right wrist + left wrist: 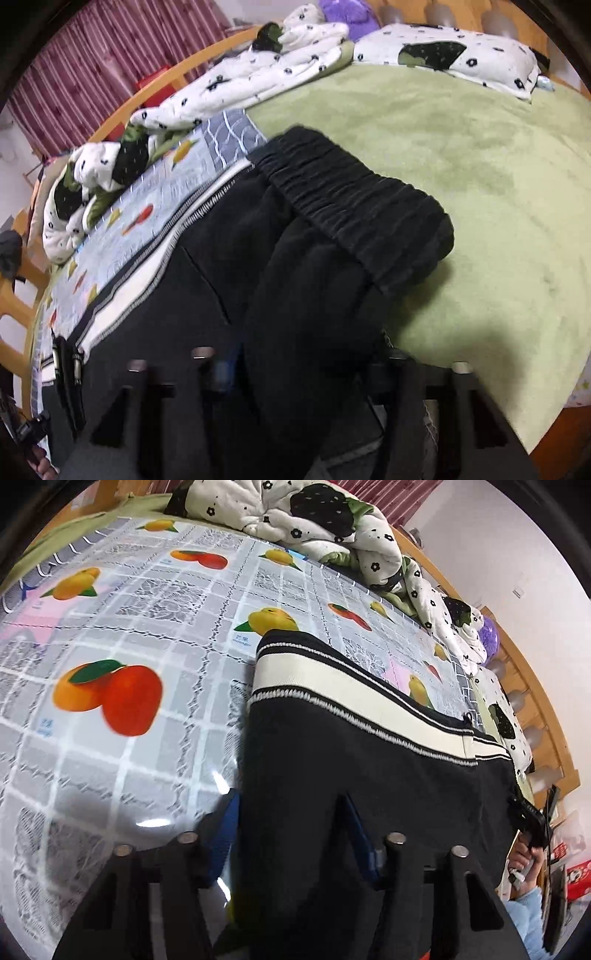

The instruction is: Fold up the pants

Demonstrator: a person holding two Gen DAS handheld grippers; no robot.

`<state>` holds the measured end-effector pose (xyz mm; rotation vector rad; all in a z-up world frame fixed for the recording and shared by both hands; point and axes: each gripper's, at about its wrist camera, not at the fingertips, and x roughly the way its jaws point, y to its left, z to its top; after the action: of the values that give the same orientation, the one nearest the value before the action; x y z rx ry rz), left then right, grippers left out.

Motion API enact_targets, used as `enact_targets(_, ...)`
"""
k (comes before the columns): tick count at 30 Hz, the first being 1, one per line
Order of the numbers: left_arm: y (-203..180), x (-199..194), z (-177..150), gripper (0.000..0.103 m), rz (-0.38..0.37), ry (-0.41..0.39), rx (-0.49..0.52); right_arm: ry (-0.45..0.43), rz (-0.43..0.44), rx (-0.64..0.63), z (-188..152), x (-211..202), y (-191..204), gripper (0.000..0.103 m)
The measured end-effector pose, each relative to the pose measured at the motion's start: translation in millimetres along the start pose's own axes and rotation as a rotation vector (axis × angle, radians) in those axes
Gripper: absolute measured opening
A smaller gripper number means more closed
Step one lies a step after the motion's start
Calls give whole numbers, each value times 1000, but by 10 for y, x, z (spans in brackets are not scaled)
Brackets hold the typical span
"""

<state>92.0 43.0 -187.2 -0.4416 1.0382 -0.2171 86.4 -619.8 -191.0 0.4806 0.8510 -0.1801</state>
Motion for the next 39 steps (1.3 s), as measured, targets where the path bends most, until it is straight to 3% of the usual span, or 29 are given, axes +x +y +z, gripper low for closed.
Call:
enact_targets(1, -21, 25, 20, 37, 9, 7, -3, -16, 0, -23, 8, -50, 52, 27)
enact_targets(4, -110, 10, 51, 14, 26, -6, 12, -150, 1, -139, 30, -396, 357, 16)
enact_targets(7, -239, -89, 90, 11, 71, -31, 21, -261, -32, -259, 72, -738, 824, 14)
enact_targets(12, -261, -355, 285, 10, 11, -92, 10, -397, -24, -397, 162, -1216, 1678, 13)
enact_targets(15, -109, -565, 479, 10, -15, -118, -7, -447, 15, -438, 217, -1465, 2137, 13)
enact_targets(19, 264, -849, 733, 10, 30, -151, -8, -452, 134, -426, 272, -1608, 2636, 13)
enact_targets(22, 585, -1010, 908, 10, 107, -161, -3, -423, 266, -415, 230, -1521, 2931, 13)
enact_targets(25, 853, -1054, 1015, 10, 191, -165, 12, -356, 304, -396, 168, -1182, 3095, 13)
enact_targets(29, 1207, -875, 1018, 11, 264, -122, 20, -230, 156, -453, 21, -504, 3110, 12)
enact_targets(33, 1341, -635, 954, 20, 303, -56, 16, -54, -44, -454, -116, 191, 2727, 15)
enact_targets(35, 1357, -571, 951, 28, 334, -41, 16, 50, -67, -392, -190, 430, 2492, 19)
enact_targets(37, 1390, -554, 935, 44, 351, -47, -6, 134, -42, -338, -242, 528, 2220, 23)
enact_targets(39, 1399, -571, 907, 44, 365, -50, -2, 181, -36, -350, -305, 569, 2168, 30)
